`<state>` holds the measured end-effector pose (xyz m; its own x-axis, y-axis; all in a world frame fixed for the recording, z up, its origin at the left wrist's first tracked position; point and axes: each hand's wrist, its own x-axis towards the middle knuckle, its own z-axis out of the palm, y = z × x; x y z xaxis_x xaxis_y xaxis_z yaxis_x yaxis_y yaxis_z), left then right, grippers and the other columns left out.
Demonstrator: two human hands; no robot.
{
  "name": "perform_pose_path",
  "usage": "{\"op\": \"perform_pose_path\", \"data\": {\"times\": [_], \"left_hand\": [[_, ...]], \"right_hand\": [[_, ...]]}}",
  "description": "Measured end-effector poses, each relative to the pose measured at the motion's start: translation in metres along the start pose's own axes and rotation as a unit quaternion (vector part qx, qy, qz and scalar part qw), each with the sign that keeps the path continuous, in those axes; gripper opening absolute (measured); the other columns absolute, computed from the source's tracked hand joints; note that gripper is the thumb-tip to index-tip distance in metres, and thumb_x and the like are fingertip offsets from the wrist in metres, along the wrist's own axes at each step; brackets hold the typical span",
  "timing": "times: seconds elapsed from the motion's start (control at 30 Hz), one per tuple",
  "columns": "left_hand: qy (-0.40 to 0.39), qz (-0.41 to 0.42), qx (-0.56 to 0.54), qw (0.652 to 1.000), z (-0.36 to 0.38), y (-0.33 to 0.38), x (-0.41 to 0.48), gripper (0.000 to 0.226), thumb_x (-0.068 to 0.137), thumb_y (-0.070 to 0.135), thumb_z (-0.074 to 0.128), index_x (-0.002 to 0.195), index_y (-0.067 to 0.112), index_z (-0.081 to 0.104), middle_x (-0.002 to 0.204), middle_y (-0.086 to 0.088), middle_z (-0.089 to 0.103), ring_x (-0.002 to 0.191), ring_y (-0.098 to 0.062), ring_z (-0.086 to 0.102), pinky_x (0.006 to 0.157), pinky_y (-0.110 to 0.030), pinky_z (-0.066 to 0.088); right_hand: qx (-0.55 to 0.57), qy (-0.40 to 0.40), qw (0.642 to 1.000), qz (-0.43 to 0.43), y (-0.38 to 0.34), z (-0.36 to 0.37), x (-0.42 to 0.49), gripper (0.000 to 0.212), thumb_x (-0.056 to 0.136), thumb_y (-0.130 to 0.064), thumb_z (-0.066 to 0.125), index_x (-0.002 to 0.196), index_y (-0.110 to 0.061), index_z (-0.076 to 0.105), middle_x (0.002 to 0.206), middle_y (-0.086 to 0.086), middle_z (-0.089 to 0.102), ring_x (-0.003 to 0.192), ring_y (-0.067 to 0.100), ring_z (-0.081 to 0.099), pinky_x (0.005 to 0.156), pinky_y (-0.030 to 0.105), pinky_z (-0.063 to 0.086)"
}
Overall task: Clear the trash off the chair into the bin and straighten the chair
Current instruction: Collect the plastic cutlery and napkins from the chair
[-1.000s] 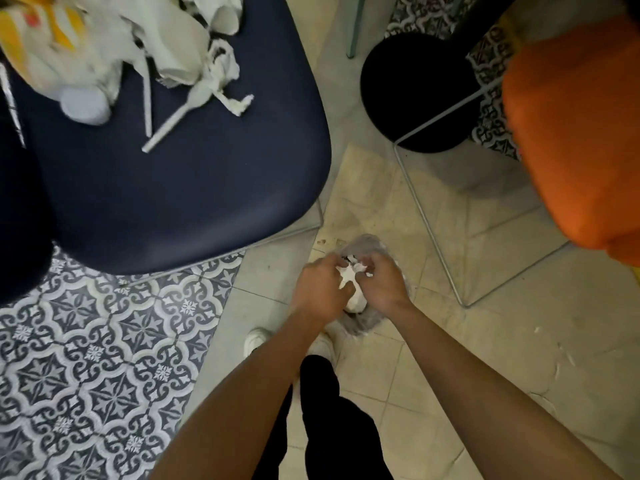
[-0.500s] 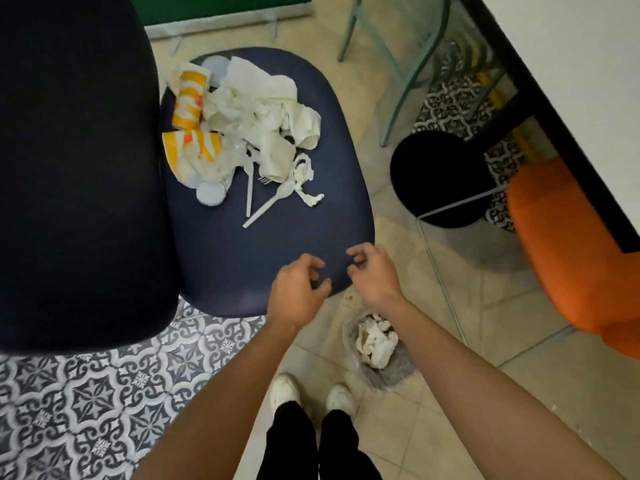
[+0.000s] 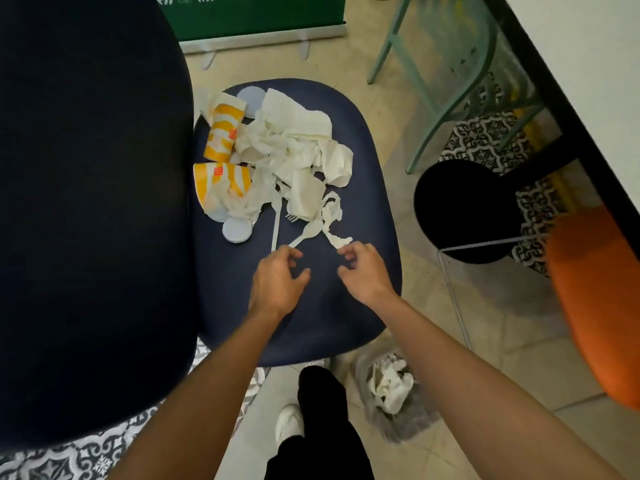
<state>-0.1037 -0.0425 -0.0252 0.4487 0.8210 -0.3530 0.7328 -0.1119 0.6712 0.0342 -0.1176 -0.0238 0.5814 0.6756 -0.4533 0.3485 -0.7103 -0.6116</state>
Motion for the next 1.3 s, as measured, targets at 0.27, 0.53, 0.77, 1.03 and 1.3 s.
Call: {"op": "perform_pose_path", "data": {"times": [0.27, 0.53, 0.77, 1.03, 1.3], "left_hand": [[0.009, -0.024, 0.067, 0.997, 0.014, -0.006, 0.065, 0.029, 0.086, 0.028, 0.062, 0.114, 0.019, 0.057, 0.115, -0.002, 0.056, 0.109, -0.022, 0.05, 0.088, -0.034, 0.045], [-0.037, -0.043, 0.146, 0.988, 0.023, -0.018, 0.101, 0.047, 0.085, 0.034, 0.064, 0.127, 0.018, 0.047, 0.15, -0.008, 0.024, 0.139, -0.024, 0.021, 0.107, -0.036, 0.031], [-0.062, -0.041, 0.164, 0.984, 0.029, -0.021, 0.116, 0.051, 0.083, 0.032, 0.067, 0.127, 0.017, 0.047, 0.137, -0.006, 0.034, 0.126, -0.025, 0.032, 0.096, -0.036, 0.041], [-0.04, -0.059, 0.147, 0.986, 0.032, -0.023, 0.127, 0.05, 0.084, 0.025, 0.066, 0.126, 0.013, 0.043, 0.13, -0.009, 0.038, 0.123, -0.026, 0.035, 0.094, -0.036, 0.04], [-0.002, -0.12, 0.028, 0.992, 0.037, -0.019, 0.13, 0.06, 0.081, 0.014, 0.067, 0.13, 0.008, 0.032, 0.135, -0.01, 0.04, 0.121, -0.028, 0.041, 0.095, -0.037, 0.039]], "right_hand": [[-0.12, -0.066, 0.99, -0.026, -0.002, -0.001, 0.071, 0.071, 0.076, -0.003, 0.069, 0.137, -0.017, 0.035, 0.139, 0.002, 0.036, 0.126, 0.021, 0.041, 0.101, 0.034, 0.042], [-0.242, -0.113, 0.957, -0.113, -0.013, 0.003, 0.125, 0.086, 0.073, -0.005, 0.074, 0.142, -0.021, 0.026, 0.154, 0.0, 0.017, 0.14, 0.022, 0.023, 0.106, 0.038, 0.035], [-0.267, -0.166, 0.943, -0.111, -0.016, 0.008, 0.152, 0.08, 0.079, -0.01, 0.072, 0.144, -0.021, 0.026, 0.159, -0.001, 0.006, 0.147, 0.019, 0.004, 0.112, 0.039, 0.024], [-0.259, -0.145, 0.949, -0.11, -0.004, 0.019, 0.151, 0.062, 0.082, -0.021, 0.07, 0.136, -0.02, 0.039, 0.13, 0.001, 0.044, 0.121, 0.02, 0.037, 0.092, 0.03, 0.039], [-0.172, -0.14, 0.975, -0.008, 0.003, 0.029, 0.14, 0.059, 0.09, -0.013, 0.059, 0.139, -0.019, 0.027, 0.121, 0.013, 0.051, 0.106, 0.028, 0.054, 0.087, 0.037, 0.046]]}}
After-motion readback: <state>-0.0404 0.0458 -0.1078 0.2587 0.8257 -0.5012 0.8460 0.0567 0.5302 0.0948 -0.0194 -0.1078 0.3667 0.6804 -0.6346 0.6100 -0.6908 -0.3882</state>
